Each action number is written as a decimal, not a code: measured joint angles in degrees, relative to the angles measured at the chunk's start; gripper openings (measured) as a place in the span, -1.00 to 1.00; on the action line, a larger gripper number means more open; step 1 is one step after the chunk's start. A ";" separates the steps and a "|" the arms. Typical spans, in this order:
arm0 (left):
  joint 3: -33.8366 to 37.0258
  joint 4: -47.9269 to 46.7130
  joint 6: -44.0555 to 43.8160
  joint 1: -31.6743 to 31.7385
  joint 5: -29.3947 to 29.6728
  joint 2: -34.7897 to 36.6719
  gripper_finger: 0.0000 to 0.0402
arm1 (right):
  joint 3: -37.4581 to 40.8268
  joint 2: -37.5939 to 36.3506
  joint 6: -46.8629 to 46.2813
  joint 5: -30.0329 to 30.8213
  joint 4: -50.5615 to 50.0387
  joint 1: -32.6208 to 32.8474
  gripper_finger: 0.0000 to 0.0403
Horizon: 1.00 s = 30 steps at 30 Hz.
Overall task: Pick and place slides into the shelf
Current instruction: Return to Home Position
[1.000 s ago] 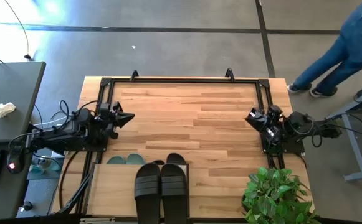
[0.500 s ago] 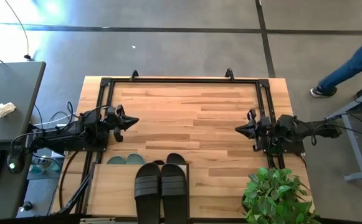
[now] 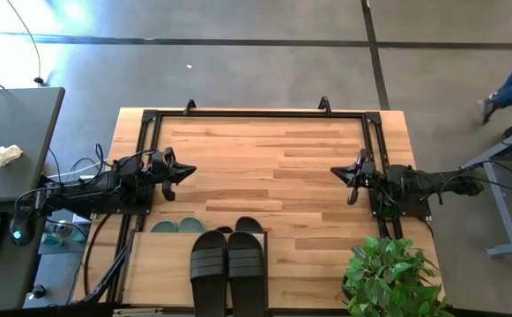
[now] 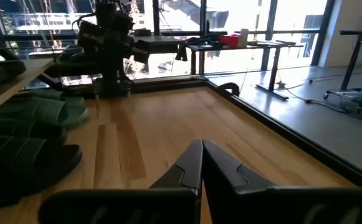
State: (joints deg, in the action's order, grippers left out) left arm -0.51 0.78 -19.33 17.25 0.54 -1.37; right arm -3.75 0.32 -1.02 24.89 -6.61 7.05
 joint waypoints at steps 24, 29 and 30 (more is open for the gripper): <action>-0.04 0.02 -0.02 -0.02 -0.09 0.00 -1.00 | 0.00 0.00 -0.42 -1.40 -0.02 0.00 -1.00; -0.04 0.02 -0.02 0.00 -0.09 0.00 -1.00 | -0.02 0.00 -0.43 -1.42 -0.04 0.00 -1.00; -0.04 0.02 -0.03 -0.02 -0.09 0.00 -1.00 | -0.02 0.00 -0.43 -1.42 -0.04 0.00 -1.00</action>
State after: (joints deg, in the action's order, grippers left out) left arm -0.56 0.80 -19.37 17.23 0.45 -1.37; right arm -3.77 0.32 -1.45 23.47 -6.66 7.05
